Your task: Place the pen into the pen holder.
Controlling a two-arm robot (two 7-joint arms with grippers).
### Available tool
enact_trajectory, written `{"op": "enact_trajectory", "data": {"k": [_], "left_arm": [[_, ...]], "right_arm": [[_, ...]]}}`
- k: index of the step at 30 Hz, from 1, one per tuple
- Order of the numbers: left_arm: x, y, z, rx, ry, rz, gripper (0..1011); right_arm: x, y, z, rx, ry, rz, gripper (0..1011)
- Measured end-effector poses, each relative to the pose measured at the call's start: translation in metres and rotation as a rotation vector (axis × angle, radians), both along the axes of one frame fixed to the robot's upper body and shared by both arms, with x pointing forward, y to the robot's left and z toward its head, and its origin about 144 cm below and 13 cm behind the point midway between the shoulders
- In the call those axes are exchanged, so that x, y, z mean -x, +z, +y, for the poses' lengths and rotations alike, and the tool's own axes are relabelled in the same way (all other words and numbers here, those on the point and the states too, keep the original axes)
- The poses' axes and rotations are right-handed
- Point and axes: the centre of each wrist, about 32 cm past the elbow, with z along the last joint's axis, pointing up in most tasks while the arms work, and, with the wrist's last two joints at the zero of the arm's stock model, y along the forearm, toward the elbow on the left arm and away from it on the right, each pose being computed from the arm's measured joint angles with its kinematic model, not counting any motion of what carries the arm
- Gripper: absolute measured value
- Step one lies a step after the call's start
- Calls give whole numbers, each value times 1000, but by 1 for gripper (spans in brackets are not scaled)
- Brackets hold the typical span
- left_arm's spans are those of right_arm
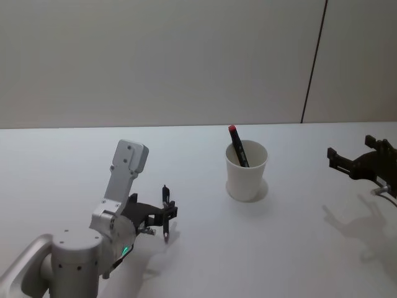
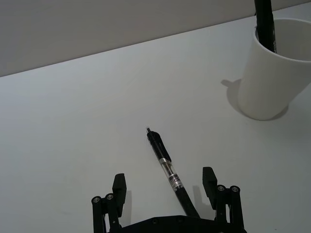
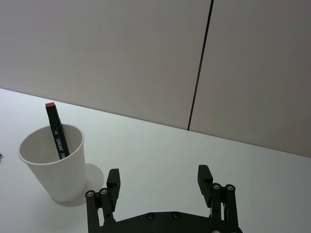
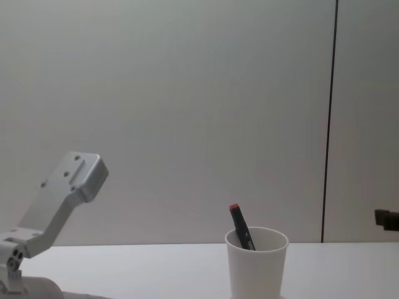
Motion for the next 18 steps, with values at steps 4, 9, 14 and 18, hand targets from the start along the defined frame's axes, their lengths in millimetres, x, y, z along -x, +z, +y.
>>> {"op": "enact_trajectory", "data": {"k": [4, 9, 14, 18], "left_arm": [[-4, -2, 0, 3, 0, 3, 1003], [-9, -6, 0, 6, -2, 10, 1003], [-14, -9, 0, 7, -8, 20, 1003], [-17, -11, 0, 8, -12, 29, 1003]], "right_arm": [[0, 0, 0, 0, 0, 0, 1001], [0, 0, 0, 0, 0, 0, 1001], [0, 0, 0, 0, 0, 0, 1001], [0, 0, 0, 0, 0, 0, 1001]]}}
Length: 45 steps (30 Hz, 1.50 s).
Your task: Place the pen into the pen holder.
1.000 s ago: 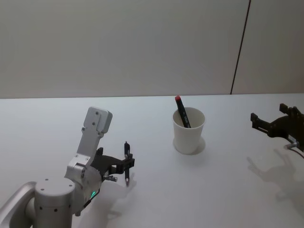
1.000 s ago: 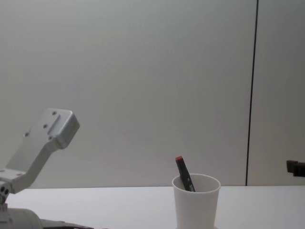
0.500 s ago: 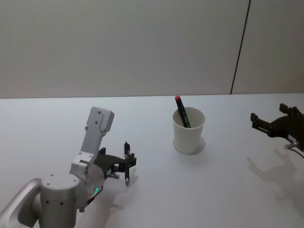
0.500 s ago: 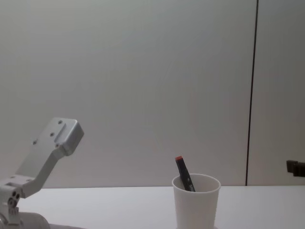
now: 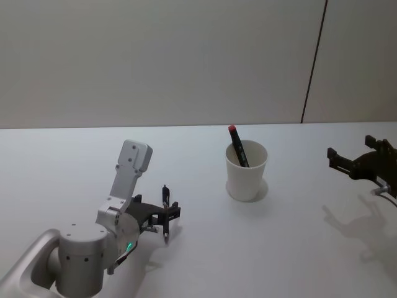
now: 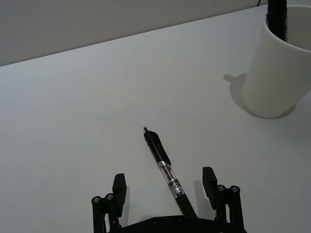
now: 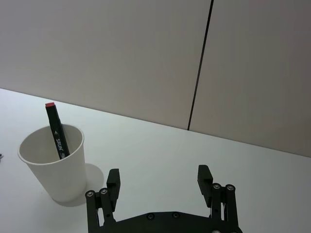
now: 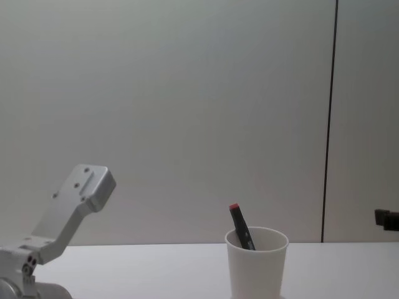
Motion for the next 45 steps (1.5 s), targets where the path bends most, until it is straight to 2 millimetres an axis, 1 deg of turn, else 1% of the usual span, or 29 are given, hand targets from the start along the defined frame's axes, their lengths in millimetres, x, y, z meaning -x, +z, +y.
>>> {"op": "enact_trajectory", "data": {"k": [11, 26, 45], "left_arm": [[-7, -5, -1, 1, -12, 25, 1003], [-14, -5, -2, 2, -19, 54, 1003], [-14, -3, -2, 1, -17, 89, 993]], "right_arm": [[0, 0, 0, 0, 0, 0, 1001], [0, 0, 0, 0, 0, 0, 1001], [0, 0, 0, 0, 0, 0, 1001]]}}
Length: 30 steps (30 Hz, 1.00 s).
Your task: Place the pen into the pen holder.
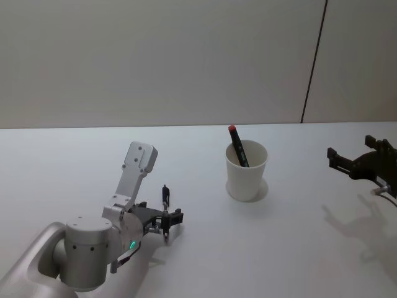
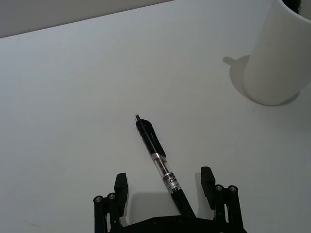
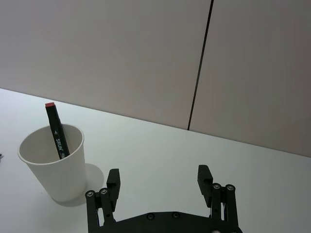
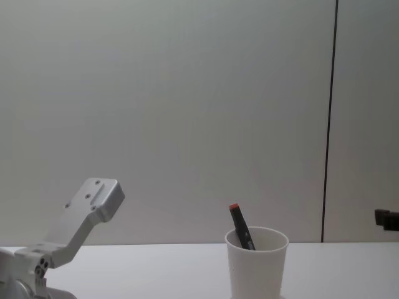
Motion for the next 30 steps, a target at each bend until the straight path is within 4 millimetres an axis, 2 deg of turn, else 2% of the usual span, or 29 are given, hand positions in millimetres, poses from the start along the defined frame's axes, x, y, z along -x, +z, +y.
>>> {"op": "enact_trajectory", "data": {"k": [4, 5, 6, 8, 9, 10, 13, 14, 16, 17, 18, 21, 24, 27, 30], "left_arm": [[1, 0, 0, -1, 0, 6, 926], [1, 0, 0, -1, 0, 8, 866], [1, 0, 0, -2, 0, 9, 866], [1, -1, -1, -3, 0, 12, 781], [1, -1, -1, -3, -1, 13, 781], [1, -1, -1, -3, -1, 14, 724], [2, -1, -1, -4, -1, 20, 670], [2, -2, -1, -5, -1, 23, 602], [3, -2, -2, -5, -1, 26, 561], [3, -3, -2, -6, -2, 29, 500], [3, -3, -2, -6, -2, 29, 500], [3, -4, -3, -6, -3, 33, 418], [4, -5, -4, -6, -3, 37, 277], [4, -6, -4, -7, -3, 40, 202], [5, -7, -5, -7, -2, 43, 177]], "right_arm": [[0, 0, 0, 0, 0, 0, 1001], [0, 0, 0, 0, 0, 0, 1001], [0, 0, 0, 0, 0, 0, 1001], [0, 0, 0, 0, 0, 0, 1001], [0, 0, 0, 0, 0, 0, 1001], [0, 0, 0, 0, 0, 0, 1001], [0, 0, 0, 0, 0, 0, 1001], [0, 0, 0, 0, 0, 0, 1001], [0, 0, 0, 0, 0, 0, 1001], [0, 0, 0, 0, 0, 0, 1001], [0, 0, 0, 0, 0, 0, 1001], [0, 0, 0, 0, 0, 0, 1001], [0, 0, 0, 0, 0, 0, 1001], [0, 0, 0, 0, 0, 0, 1001], [0, 0, 0, 0, 0, 0, 1001]]}}
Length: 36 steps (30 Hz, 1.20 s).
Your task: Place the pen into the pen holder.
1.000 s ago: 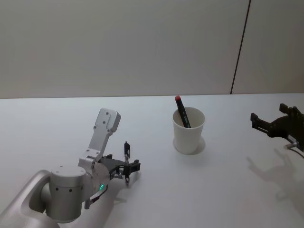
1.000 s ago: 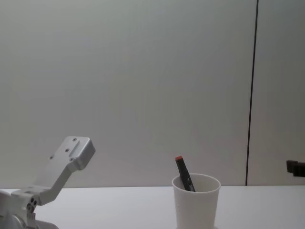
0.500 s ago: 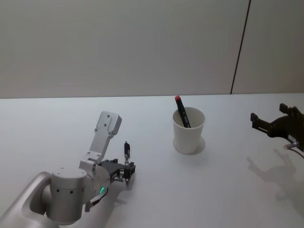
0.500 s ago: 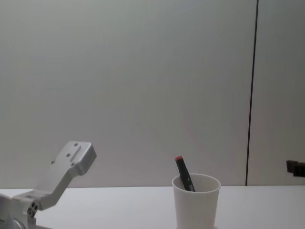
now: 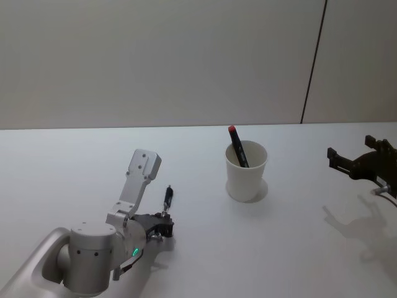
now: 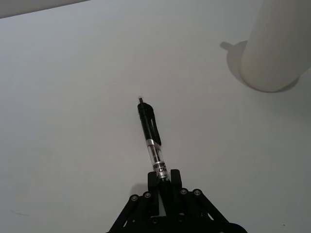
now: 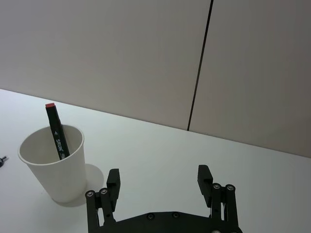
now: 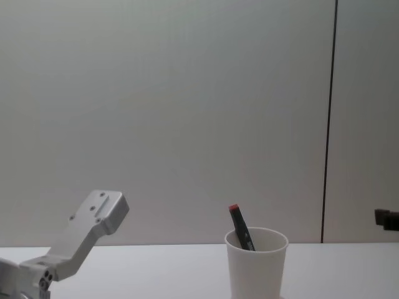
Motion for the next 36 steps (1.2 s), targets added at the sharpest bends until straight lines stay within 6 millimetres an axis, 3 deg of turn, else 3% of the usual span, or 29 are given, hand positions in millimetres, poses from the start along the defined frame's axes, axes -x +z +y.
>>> {"op": "enact_trajectory", "data": {"k": [19, 36], "left_arm": [[2, -3, 2, -4, 12, -19, 136], [14, 14, 11, -36, 31, -196, 136]], "right_arm": [[0, 0, 0, 0, 0, 0, 1001], [0, 0, 0, 0, 0, 0, 1001]]}}
